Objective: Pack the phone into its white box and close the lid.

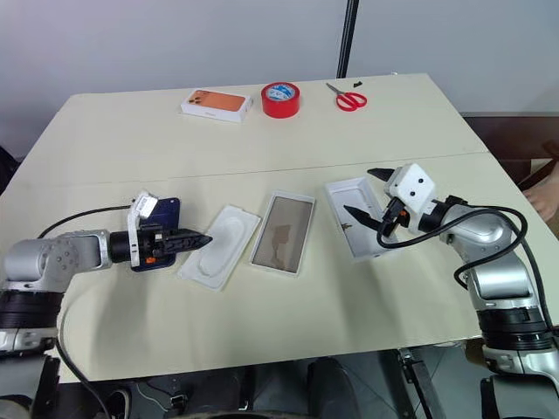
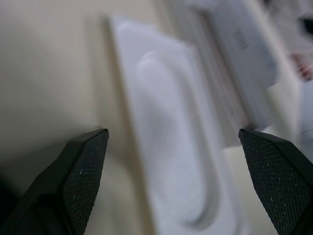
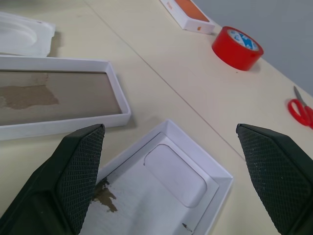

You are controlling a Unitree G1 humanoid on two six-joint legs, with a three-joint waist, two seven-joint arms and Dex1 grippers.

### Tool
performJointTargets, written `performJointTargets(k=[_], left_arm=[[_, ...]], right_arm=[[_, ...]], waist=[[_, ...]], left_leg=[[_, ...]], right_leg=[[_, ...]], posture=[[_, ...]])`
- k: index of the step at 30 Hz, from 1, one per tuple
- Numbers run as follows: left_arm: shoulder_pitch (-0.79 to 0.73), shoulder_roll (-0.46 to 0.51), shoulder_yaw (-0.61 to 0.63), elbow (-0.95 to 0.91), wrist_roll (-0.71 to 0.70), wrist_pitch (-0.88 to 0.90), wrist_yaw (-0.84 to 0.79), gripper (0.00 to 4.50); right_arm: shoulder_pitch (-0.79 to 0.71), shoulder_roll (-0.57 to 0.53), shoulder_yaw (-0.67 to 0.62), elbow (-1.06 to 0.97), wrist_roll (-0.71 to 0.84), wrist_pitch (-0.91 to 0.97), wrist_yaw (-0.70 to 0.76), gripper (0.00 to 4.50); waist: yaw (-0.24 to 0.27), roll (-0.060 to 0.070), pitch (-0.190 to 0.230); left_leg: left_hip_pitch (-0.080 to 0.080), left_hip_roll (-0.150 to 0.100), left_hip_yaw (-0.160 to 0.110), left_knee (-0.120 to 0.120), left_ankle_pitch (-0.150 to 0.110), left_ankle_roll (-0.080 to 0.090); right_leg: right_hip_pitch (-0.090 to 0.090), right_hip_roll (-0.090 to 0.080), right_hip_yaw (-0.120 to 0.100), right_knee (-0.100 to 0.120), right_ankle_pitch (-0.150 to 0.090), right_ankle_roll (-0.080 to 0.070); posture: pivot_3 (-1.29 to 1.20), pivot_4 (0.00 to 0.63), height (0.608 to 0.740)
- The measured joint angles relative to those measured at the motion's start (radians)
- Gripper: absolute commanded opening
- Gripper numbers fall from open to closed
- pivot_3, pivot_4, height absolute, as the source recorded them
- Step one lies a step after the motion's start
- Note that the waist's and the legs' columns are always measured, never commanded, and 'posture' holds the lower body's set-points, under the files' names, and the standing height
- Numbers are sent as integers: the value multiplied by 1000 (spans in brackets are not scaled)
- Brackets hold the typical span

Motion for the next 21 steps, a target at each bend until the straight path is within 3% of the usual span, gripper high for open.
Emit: performJointTargets(k=[11,14,21], left_arm=[[-54,-31,-26,13,-6,81,14,4462],[-62,-35,-31,20,-6,90,13,3685],[-51,-37,-65,50,34,64,13,117]], right_arm=[[19,32,10,-41,-27,-22,-33,4500],[27,33,12,-60,-34,-22,-41,4500],[26,33,17,-132,-39,-2,-56,4500]], waist=[[17,1,0],[17,1,0],[15,1,0]], left_leg=[[0,-1,0,1,0,0],[0,-1,0,1,0,0],[0,-1,0,0,0,0]], right_leg=[[1,-1,0,0,0,0],[1,-1,0,0,0,0],[1,-1,0,0,0,0]], posture=[[0,150,740],[0,150,740],[0,150,740]])
